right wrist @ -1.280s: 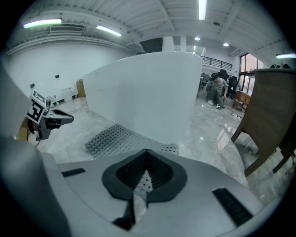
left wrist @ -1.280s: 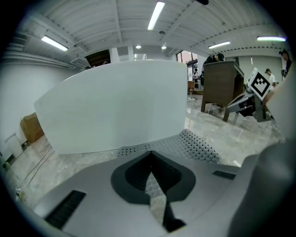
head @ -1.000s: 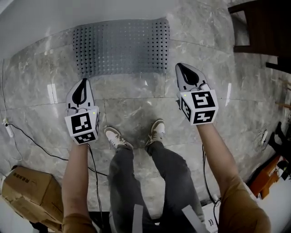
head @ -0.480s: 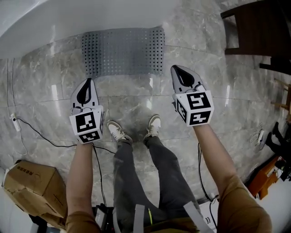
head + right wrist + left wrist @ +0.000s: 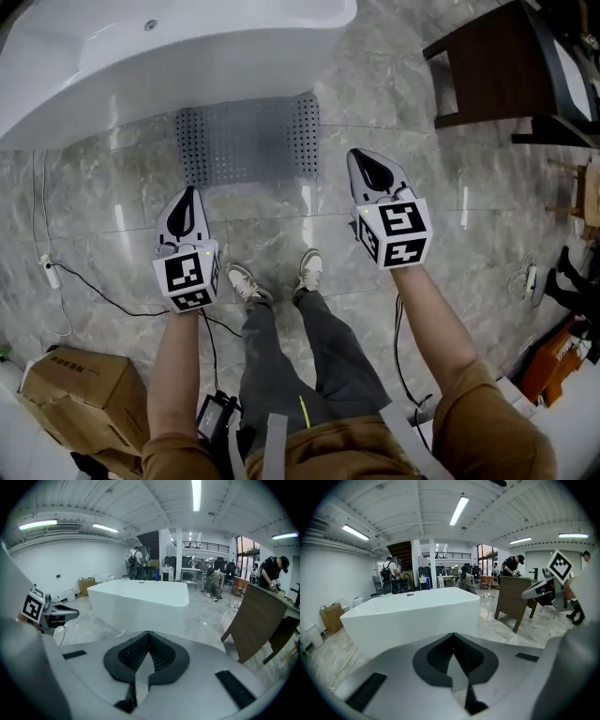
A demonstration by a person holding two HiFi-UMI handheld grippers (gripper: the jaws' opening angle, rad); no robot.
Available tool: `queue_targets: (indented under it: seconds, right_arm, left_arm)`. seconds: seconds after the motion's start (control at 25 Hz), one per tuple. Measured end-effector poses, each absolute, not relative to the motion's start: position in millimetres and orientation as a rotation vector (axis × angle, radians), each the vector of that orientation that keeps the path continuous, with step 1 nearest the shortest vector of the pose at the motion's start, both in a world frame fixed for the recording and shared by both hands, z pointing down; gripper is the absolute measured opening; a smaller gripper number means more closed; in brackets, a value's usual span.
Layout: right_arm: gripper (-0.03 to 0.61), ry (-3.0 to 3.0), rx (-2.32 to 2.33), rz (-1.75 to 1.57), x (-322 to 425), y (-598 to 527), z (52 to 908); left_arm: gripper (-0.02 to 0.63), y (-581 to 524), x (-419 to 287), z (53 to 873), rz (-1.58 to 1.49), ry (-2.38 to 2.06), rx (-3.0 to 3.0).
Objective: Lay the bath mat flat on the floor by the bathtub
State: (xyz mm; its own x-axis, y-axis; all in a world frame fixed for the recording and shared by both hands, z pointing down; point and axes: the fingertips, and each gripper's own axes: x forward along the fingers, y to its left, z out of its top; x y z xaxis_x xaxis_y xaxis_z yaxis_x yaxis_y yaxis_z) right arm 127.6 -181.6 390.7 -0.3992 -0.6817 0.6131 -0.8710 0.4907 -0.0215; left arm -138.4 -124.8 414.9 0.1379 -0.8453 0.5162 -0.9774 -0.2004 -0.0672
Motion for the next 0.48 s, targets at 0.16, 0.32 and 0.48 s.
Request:
queue_targets:
  seconds: [0.16, 0.32, 0.48]
  right_arm:
    - [0.005, -2.211, 1.321, 0.438, 135, -185, 348]
    - [0.005, -2.217, 1.365, 0.43, 140, -182, 310]
    - [0.005, -2.228, 1.377, 0.393, 140, -169, 273]
  left_arm:
    - [0.005, -131, -133, 366, 0.627, -1.792, 2.181]
    - [0.005, -134, -127, 325, 0.617, -1.789, 2.248]
    - [0.005, -128, -123, 285, 0.563, -1.794, 2.288]
